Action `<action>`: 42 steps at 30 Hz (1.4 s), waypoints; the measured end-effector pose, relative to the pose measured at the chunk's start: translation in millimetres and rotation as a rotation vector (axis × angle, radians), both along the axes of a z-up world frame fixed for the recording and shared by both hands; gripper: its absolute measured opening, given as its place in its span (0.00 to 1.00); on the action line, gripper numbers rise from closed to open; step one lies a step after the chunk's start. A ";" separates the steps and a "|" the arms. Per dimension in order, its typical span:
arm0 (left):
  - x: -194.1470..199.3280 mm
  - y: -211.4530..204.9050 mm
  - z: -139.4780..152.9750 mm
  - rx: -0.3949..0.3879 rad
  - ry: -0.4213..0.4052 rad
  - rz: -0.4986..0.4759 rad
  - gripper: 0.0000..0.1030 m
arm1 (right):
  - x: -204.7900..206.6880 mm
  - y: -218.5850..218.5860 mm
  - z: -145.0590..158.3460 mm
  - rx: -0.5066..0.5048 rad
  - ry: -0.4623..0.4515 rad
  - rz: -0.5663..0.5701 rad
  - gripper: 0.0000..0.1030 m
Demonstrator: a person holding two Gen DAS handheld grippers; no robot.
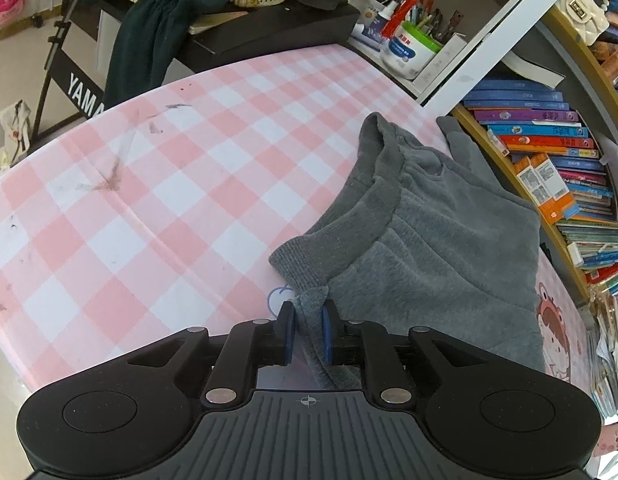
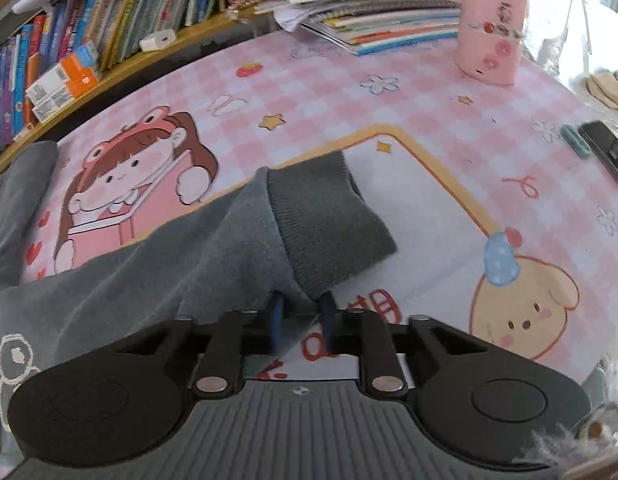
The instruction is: Fold clothes
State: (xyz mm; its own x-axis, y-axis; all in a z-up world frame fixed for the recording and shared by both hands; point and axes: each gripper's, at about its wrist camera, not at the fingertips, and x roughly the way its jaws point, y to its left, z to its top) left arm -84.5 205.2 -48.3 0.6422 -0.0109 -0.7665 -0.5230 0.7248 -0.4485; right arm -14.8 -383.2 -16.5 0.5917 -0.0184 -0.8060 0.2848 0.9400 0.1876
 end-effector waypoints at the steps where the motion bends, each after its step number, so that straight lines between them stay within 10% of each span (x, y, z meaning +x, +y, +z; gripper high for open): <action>1: 0.8 -0.3 0.4 0.003 0.004 -0.003 0.14 | -5.7 3.5 13.2 -0.005 -0.058 0.022 0.09; 5: 3.6 -0.8 1.2 0.007 0.013 -0.016 0.15 | -28.7 7.2 55.0 -0.069 -0.209 0.057 0.09; 10: 3.7 -1.5 0.4 0.004 0.009 -0.023 0.16 | -29.5 -18.1 6.1 -0.062 0.052 -0.052 0.15; 15: 4.7 0.2 1.3 -0.007 0.006 -0.030 0.22 | -40.2 -20.1 5.0 -0.147 0.018 -0.123 0.35; 22: 10.1 -8.1 4.1 0.006 -0.008 -0.063 0.42 | -22.7 2.1 17.9 -0.233 -0.082 0.021 0.32; 27: 7.7 -3.7 2.7 -0.027 -0.019 -0.041 0.43 | -6.0 7.0 3.2 -0.218 -0.021 0.085 0.14; 42: 12.8 4.8 -1.6 -0.051 -0.036 0.062 0.28 | -1.4 8.9 -8.9 -0.226 0.036 0.114 0.14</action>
